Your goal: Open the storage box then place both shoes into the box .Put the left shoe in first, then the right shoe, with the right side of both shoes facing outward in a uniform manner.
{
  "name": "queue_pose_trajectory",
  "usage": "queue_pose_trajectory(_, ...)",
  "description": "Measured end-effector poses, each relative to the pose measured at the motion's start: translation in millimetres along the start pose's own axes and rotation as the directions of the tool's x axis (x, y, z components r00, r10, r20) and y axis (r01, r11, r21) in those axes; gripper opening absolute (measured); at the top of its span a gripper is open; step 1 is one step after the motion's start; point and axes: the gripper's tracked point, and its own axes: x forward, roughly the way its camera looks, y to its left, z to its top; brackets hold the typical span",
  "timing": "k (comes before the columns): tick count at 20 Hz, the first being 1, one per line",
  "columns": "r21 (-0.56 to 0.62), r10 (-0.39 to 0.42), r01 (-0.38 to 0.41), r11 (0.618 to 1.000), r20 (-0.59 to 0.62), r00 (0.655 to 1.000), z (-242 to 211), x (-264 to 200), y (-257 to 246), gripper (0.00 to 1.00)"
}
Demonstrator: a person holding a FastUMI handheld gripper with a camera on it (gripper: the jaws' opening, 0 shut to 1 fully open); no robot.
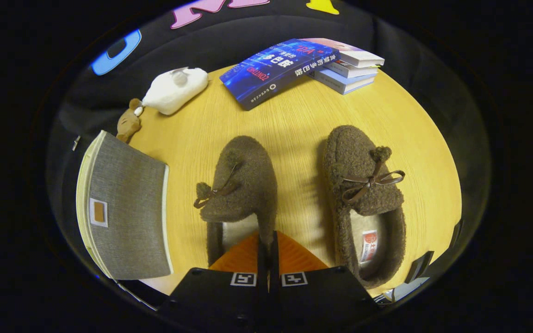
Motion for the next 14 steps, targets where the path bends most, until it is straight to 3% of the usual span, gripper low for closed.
queue_pose_trajectory(9,0.013,0.119,-0.121,0.993,0.082,0.989,34.7,-56.7,44.9,0.05)
queue_pose_trajectory(14,-0.004,0.23,-0.233,0.973,0.17,0.958,71.9,-110.4,101.4,0.05)
